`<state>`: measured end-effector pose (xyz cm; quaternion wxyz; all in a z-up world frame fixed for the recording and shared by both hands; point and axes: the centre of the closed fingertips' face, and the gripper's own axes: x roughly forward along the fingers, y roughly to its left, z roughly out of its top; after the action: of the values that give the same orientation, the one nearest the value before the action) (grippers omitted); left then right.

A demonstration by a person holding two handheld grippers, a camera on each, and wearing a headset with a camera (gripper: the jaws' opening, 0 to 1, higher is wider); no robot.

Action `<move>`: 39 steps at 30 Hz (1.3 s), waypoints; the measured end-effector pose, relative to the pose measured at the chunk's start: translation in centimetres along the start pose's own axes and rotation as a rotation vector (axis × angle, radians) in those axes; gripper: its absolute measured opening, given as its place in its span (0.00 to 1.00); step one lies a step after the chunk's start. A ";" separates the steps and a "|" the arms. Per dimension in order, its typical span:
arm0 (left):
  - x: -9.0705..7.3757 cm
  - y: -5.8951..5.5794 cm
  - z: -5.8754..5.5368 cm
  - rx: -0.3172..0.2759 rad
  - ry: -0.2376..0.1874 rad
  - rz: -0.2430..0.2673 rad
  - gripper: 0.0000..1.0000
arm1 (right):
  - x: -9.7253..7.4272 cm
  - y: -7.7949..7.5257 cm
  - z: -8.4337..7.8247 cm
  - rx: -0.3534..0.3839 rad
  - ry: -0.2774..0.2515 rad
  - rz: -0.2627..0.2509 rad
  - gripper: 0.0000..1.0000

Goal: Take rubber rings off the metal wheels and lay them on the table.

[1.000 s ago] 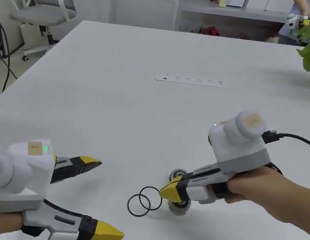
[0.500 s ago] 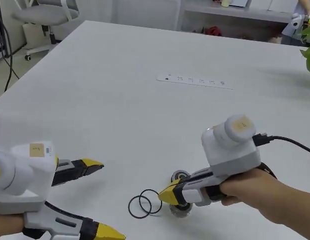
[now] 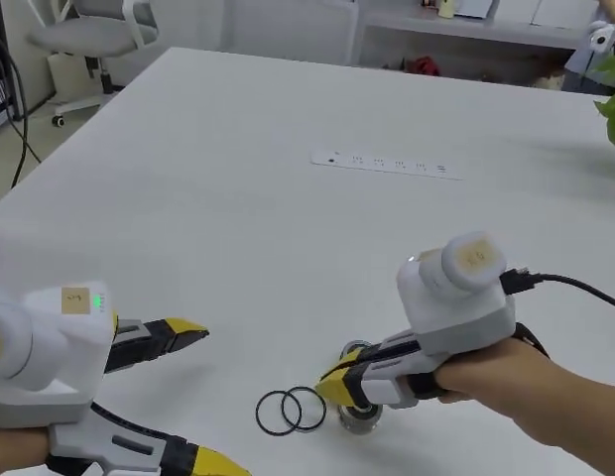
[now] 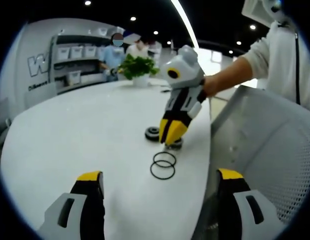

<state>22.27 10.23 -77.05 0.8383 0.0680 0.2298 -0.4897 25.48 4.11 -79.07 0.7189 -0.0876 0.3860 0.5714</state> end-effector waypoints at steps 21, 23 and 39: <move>-0.2 -0.2 0.6 0.008 -0.008 0.011 0.94 | -2.2 -0.3 1.0 -0.044 -0.054 -0.046 0.17; -0.2 -0.2 0.6 0.009 -0.009 0.012 0.94 | -2.4 -0.4 1.1 -0.044 -0.061 -0.051 0.18; -0.5 -0.3 0.9 0.017 -0.008 0.006 0.93 | -4.9 -0.8 2.7 -0.042 -0.144 -0.082 0.30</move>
<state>22.13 10.21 -75.95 0.8402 0.0737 0.2220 -0.4892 27.21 1.65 -74.24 0.7655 -0.0770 0.3174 0.5543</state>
